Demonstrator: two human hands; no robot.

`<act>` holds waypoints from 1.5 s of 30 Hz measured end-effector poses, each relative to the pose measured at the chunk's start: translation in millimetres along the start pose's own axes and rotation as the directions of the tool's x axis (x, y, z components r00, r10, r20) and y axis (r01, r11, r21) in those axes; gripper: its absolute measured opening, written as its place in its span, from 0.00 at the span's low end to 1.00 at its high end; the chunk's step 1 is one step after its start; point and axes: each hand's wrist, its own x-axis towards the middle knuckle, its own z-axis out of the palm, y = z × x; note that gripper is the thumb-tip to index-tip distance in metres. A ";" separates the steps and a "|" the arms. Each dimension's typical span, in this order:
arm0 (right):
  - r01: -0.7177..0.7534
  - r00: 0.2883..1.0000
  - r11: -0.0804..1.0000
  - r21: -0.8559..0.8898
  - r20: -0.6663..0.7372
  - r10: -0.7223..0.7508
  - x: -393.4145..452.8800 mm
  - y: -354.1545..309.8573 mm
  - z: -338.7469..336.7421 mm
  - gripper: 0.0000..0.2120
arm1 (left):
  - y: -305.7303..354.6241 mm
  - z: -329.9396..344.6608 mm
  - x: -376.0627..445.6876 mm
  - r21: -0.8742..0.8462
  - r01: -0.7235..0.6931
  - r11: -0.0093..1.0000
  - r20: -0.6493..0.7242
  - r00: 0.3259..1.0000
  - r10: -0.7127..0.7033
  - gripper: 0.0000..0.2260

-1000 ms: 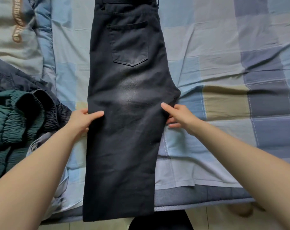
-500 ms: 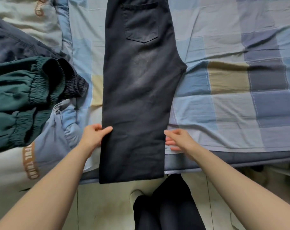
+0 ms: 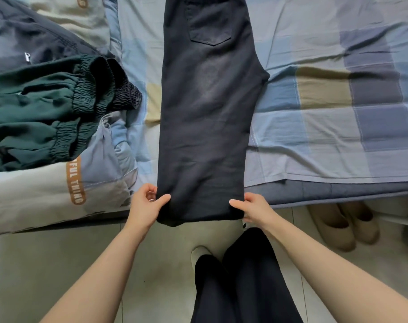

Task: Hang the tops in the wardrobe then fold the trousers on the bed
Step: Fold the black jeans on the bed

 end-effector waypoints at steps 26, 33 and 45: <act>-0.147 0.892 0.988 -0.046 0.426 0.152 -150.4 110.5 -86.4 0.21 | -59.2 34.9 -204.5 0.030 0.265 0.964 0.452 0.856 -0.250 0.21; -0.071 0.913 0.989 -0.132 0.391 0.118 -188.2 132.6 -103.3 0.22 | -64.5 42.0 -255.6 -0.035 0.281 0.959 0.420 0.875 -0.241 0.16; -0.166 0.954 0.965 -0.201 0.216 0.209 -226.8 173.6 -92.1 0.11 | -114.0 38.7 -315.5 0.007 0.419 0.908 0.291 0.868 -0.403 0.14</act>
